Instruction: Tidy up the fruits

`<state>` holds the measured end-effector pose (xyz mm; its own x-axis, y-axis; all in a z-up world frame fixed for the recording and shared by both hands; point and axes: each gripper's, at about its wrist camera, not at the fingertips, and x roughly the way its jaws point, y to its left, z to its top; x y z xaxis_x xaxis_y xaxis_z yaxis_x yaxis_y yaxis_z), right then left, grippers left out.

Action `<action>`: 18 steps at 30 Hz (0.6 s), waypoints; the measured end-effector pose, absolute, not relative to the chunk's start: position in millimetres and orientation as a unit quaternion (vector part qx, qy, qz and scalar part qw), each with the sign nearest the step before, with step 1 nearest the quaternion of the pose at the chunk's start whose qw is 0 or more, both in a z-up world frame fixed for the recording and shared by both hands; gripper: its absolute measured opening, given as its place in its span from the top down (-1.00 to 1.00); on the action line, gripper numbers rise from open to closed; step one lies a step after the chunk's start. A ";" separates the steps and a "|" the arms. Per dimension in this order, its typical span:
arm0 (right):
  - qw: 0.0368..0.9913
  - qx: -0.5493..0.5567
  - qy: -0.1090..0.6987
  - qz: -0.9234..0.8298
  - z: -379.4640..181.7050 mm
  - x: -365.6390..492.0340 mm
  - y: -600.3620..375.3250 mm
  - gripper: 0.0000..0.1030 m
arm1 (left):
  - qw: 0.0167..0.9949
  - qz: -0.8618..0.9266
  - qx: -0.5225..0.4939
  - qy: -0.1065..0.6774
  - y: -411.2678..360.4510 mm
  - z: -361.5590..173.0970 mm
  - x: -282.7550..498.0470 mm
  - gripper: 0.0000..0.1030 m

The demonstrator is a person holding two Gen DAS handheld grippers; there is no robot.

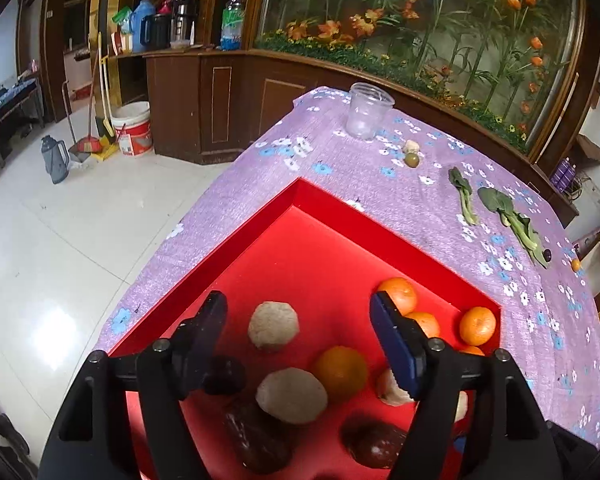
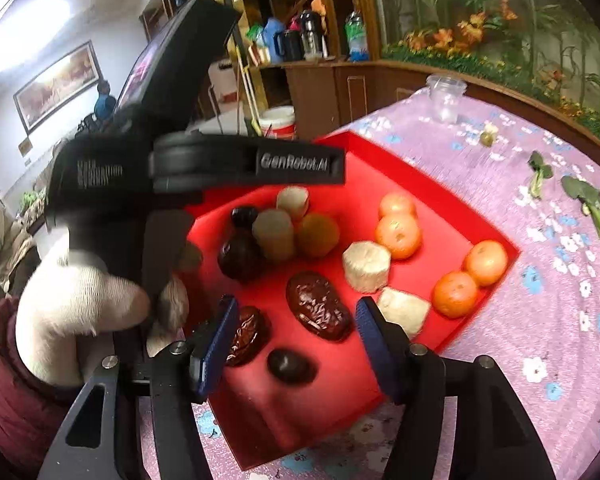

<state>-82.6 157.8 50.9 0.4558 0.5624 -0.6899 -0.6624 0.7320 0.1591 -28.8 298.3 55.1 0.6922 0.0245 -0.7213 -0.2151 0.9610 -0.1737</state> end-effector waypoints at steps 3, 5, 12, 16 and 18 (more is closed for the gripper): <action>0.857 -0.059 0.371 0.353 56.5 -86.3 150.2 -0.28 | 0.917 0.072 -0.112 0.377 289.4 63.0 -36.2 -0.45; 0.859 -0.054 0.370 0.350 57.8 -88.0 145.3 -0.28 | 0.922 0.080 -0.100 0.365 281.8 69.6 -44.8 -0.46; 0.869 -0.036 0.360 0.336 64.2 -93.1 124.5 -0.28 | 0.944 0.130 -0.062 0.297 260.5 100.4 -80.1 -0.72; 0.878 -0.020 0.353 0.324 68.7 -96.5 108.2 -0.33 | 0.949 0.186 -0.054 0.248 253.4 121.5 -108.4 -0.99; 0.881 -0.012 0.350 0.318 70.1 -98.8 100.9 -0.34 | 0.948 0.207 -0.060 0.237 251.9 128.4 -120.6 -0.99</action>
